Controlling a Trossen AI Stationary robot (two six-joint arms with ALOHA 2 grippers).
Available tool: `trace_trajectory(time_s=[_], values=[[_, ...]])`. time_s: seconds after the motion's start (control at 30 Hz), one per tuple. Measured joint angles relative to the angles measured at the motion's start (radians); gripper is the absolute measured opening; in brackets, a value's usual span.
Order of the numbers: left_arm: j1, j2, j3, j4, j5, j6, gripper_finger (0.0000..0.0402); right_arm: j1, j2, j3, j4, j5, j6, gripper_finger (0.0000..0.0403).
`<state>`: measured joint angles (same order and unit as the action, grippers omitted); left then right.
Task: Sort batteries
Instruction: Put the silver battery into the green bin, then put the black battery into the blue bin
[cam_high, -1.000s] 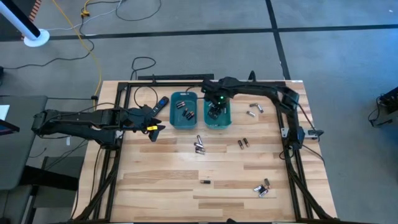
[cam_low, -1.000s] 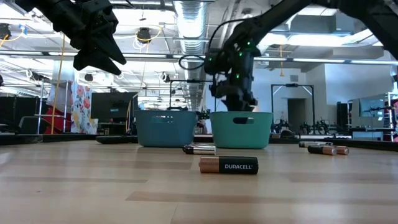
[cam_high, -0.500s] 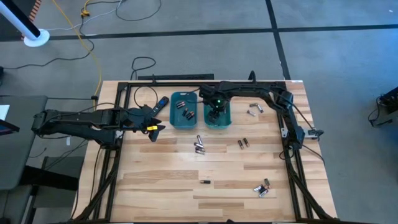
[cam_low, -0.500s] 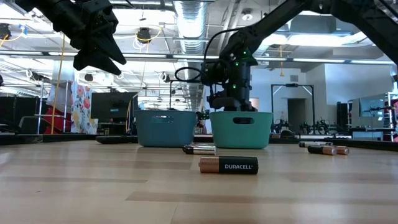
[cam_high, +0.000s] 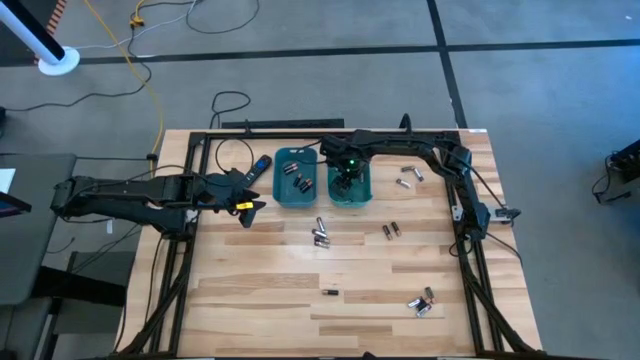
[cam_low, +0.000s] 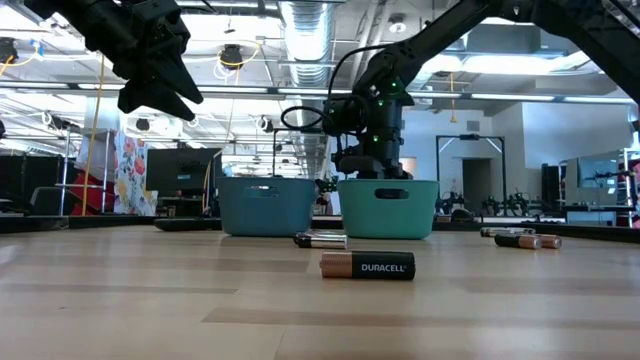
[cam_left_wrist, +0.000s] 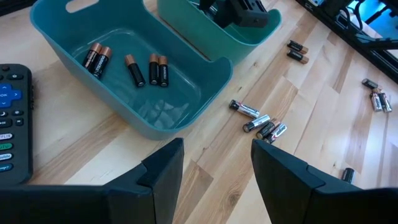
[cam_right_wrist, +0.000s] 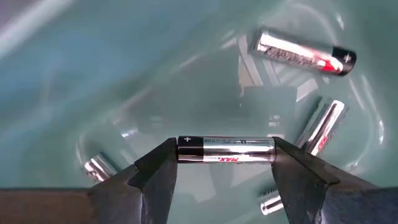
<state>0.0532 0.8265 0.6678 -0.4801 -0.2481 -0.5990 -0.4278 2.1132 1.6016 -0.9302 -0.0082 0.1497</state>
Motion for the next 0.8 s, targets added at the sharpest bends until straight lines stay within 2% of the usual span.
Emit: trace_trajectory(time_s=[0.4,0.8], values=[[0.000,0.000,0.000,0.000,0.000,0.000,0.0185,-0.001,0.000,0.000,0.004,0.000,0.026,0.0253],[0.000,0.000,0.000,0.000,0.000,-0.002,0.0185,-0.001,0.000,0.000,-0.005,0.000,0.035,0.0327]])
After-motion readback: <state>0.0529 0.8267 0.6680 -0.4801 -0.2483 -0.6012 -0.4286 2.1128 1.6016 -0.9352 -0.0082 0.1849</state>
